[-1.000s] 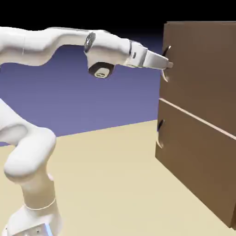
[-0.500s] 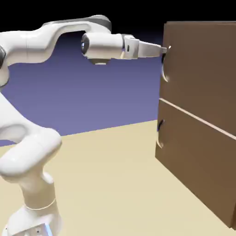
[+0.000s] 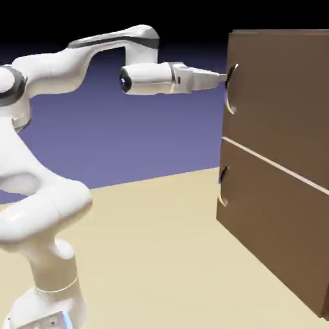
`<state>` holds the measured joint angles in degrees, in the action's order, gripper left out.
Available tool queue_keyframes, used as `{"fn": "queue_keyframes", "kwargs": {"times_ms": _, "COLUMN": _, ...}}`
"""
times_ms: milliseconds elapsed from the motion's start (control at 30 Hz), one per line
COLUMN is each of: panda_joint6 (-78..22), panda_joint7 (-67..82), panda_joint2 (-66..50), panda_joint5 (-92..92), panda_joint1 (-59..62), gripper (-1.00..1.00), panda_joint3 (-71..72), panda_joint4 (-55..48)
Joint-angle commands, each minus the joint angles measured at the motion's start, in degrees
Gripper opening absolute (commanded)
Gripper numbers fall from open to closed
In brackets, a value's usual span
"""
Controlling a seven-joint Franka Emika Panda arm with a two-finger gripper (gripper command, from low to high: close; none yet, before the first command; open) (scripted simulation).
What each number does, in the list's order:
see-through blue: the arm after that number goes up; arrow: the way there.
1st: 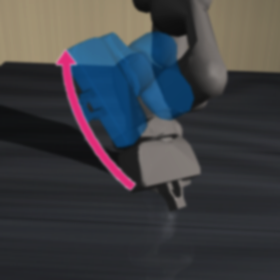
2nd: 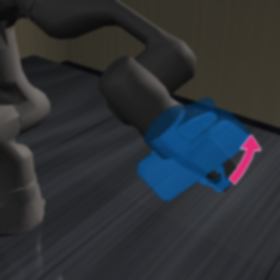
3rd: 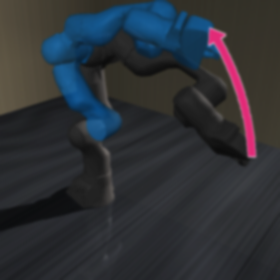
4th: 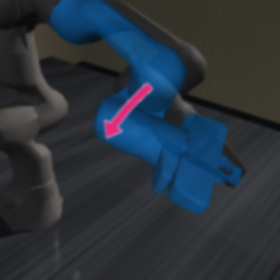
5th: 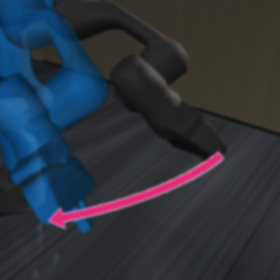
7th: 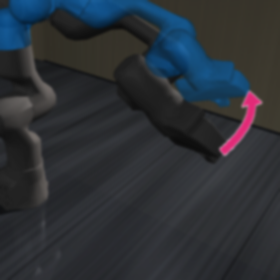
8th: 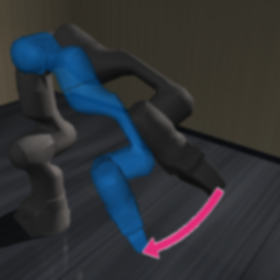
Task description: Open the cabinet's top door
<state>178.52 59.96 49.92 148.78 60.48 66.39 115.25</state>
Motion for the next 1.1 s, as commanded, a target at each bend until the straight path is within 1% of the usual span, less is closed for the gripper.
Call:
{"fn": "queue_keyframes", "kwargs": {"times_ms": 0, "panda_joint6": 0.08, "panda_joint7": 1.72, "panda_joint2": 0.29, "panda_joint5": 2.50, "panda_joint1": 1.03, "gripper": 0.00, "panda_joint3": 1.11, "panda_joint4": -0.77}}
{"fn": "queue_keyframes", "kwargs": {"times_ms": 200, "panda_joint6": 0.52, "panda_joint7": 11.86, "panda_joint2": 2.00, "panda_joint5": 17.22, "panda_joint1": 7.08, "gripper": 0.00, "panda_joint3": 7.69, "panda_joint4": -5.30}}
{"fn": "queue_keyframes", "kwargs": {"times_ms": 233, "panda_joint6": 0.52, "panda_joint7": 11.86, "panda_joint2": 2.00, "panda_joint5": 17.22, "panda_joint1": 7.08, "gripper": 0.00, "panda_joint3": 7.69, "panda_joint4": -5.30}}
{"fn": "queue_keyframes", "kwargs": {"times_ms": 400, "panda_joint6": 0.52, "panda_joint7": 11.82, "panda_joint2": 0.21, "panda_joint5": 17.22, "panda_joint1": 17.67, "gripper": 0.00, "panda_joint3": 14.38, "panda_joint4": -13.71}}
{"fn": "queue_keyframes", "kwargs": {"times_ms": 433, "panda_joint6": 0.52, "panda_joint7": 11.82, "panda_joint2": 0.14, "panda_joint5": 17.22, "panda_joint1": 18.13, "gripper": 0.00, "panda_joint3": 14.67, "panda_joint4": -14.07}}
{"fn": "queue_keyframes", "kwargs": {"times_ms": 467, "panda_joint6": 0.52, "panda_joint7": 11.82, "panda_joint2": 0.14, "panda_joint5": 17.22, "panda_joint1": 18.13, "gripper": -1.00, "panda_joint3": 14.67, "panda_joint4": -14.07}}
{"fn": "queue_keyframes", "kwargs": {"times_ms": 500, "panda_joint6": 0.52, "panda_joint7": 11.82, "panda_joint2": 0.14, "panda_joint5": 17.22, "panda_joint1": 18.13, "gripper": -1.00, "panda_joint3": 14.67, "panda_joint4": -14.07}}
{"fn": "queue_keyframes", "kwargs": {"times_ms": 767, "panda_joint6": -6.51, "panda_joint7": 18.52, "panda_joint2": -4.48, "panda_joint5": 16.82, "panda_joint1": 1.52, "gripper": -1.00, "panda_joint3": 4.19, "panda_joint4": -0.65}}
{"fn": "queue_keyframes", "kwargs": {"times_ms": 1067, "panda_joint6": -13.16, "panda_joint7": 16.75, "panda_joint2": -4.99, "panda_joint5": 8.67, "panda_joint1": -17.17, "gripper": -1.00, "panda_joint3": -9.63, "panda_joint4": 12.90}}
